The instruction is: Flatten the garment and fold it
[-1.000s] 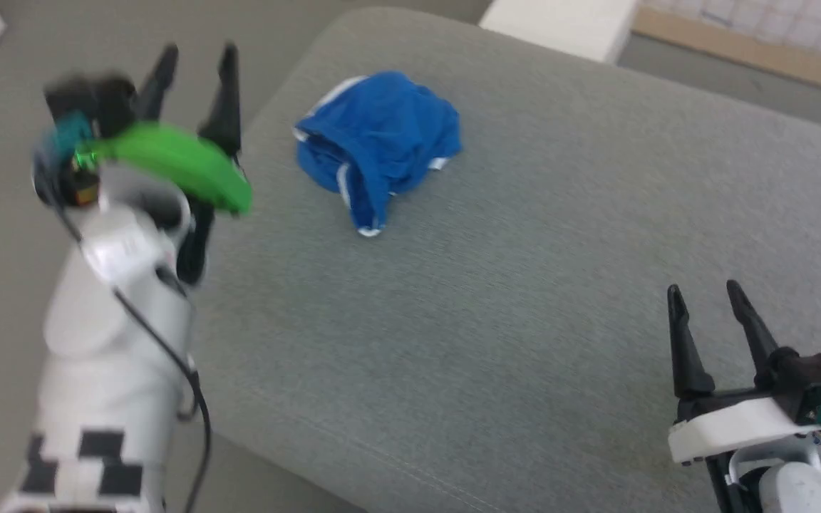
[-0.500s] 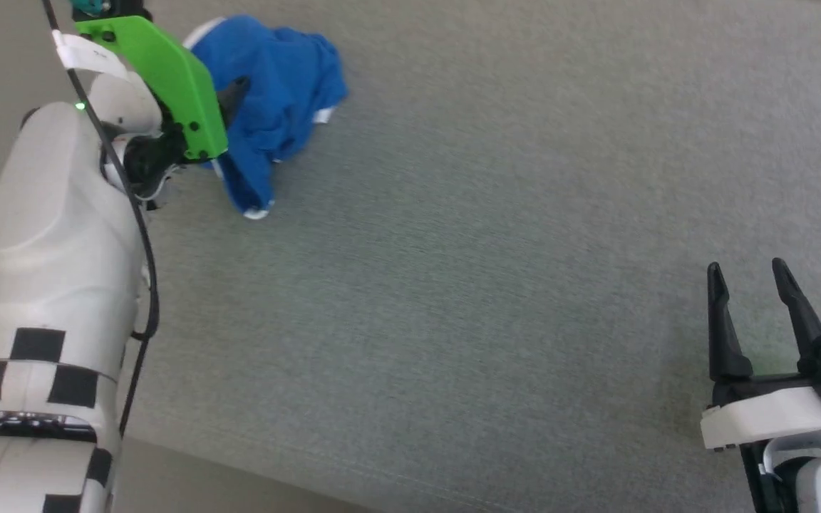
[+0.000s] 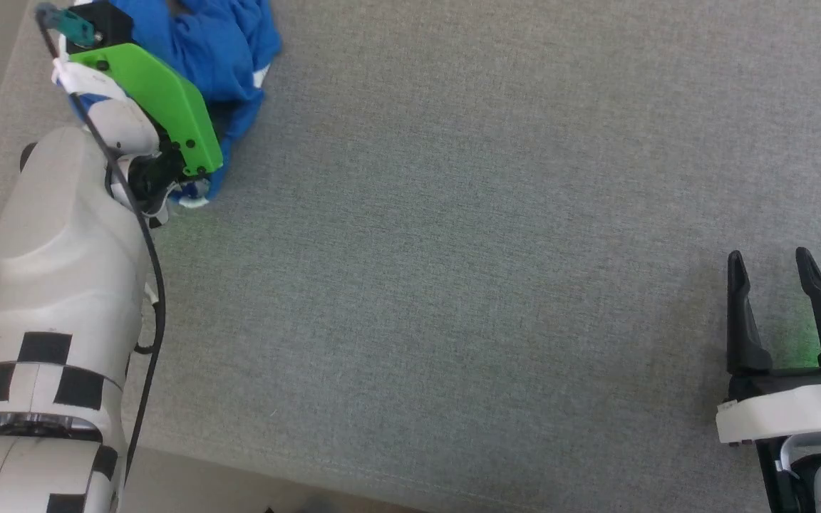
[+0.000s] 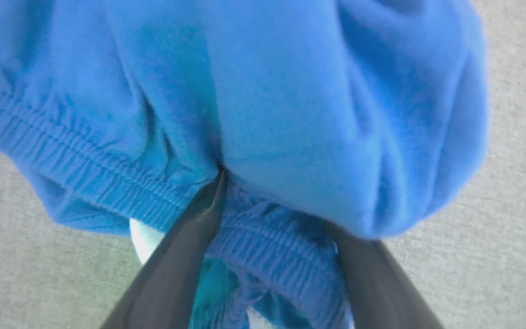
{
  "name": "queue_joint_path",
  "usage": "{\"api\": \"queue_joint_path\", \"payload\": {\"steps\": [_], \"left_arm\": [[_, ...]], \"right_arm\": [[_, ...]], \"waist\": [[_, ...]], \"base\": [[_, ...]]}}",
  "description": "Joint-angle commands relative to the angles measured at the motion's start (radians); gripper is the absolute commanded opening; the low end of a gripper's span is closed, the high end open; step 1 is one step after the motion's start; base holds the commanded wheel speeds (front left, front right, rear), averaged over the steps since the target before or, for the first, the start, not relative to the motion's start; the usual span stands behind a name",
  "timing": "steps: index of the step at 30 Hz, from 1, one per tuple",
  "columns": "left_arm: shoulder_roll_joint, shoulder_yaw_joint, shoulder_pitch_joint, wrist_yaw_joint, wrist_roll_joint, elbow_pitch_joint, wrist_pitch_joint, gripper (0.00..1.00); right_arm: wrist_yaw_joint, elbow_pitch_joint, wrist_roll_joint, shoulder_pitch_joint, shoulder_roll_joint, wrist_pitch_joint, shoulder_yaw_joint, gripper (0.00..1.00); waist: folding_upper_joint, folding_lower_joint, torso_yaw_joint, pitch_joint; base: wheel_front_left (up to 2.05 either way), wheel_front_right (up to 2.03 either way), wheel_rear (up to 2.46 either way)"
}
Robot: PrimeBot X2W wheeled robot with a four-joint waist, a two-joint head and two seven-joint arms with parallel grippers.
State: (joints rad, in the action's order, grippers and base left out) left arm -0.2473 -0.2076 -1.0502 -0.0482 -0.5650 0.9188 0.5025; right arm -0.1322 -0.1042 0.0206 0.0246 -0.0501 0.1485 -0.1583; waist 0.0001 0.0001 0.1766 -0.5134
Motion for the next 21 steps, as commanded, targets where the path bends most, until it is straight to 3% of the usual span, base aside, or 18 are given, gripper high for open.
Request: {"api": "queue_joint_path", "payload": {"steps": [1,5,13,16,21], "left_arm": [[0.011,0.007,0.03,0.016,-0.006,0.024,-0.033,0.0],[0.024,0.032,0.027,0.021,-0.019,0.04,-0.149,0.0],[-0.018,0.037,-0.057,-0.019,0.032,-0.019,-0.504,0.0],[-0.022,0.016,-0.104,-0.04,0.05,-0.055,-0.562,0.0],[0.029,-0.013,-0.154,-0.073,0.009,-0.132,-0.586,0.0]], "right_arm": [[0.002,-0.004,0.006,0.002,0.0,0.005,0.001,1.0],[0.002,0.008,0.009,0.004,0.0,0.011,0.006,1.0],[0.002,0.076,0.039,0.009,0.0,0.042,0.037,1.0],[0.002,0.117,0.062,0.01,0.0,0.06,0.056,1.0],[0.002,0.18,0.103,0.015,0.0,0.087,0.082,1.0]], "waist": [[-0.0001,-0.0001,0.0,-0.01],[-0.0001,-0.0001,0.009,0.007],[-0.0001,-0.0001,0.01,0.121],[-0.0001,-0.0001,-0.006,0.182],[-0.0001,-0.0001,-0.06,0.267]], "base": [[0.0,0.0,0.0],[0.0,0.0,0.0],[0.0,0.0,0.0],[0.0,0.0,0.0],[0.0,0.0,0.0]]}}
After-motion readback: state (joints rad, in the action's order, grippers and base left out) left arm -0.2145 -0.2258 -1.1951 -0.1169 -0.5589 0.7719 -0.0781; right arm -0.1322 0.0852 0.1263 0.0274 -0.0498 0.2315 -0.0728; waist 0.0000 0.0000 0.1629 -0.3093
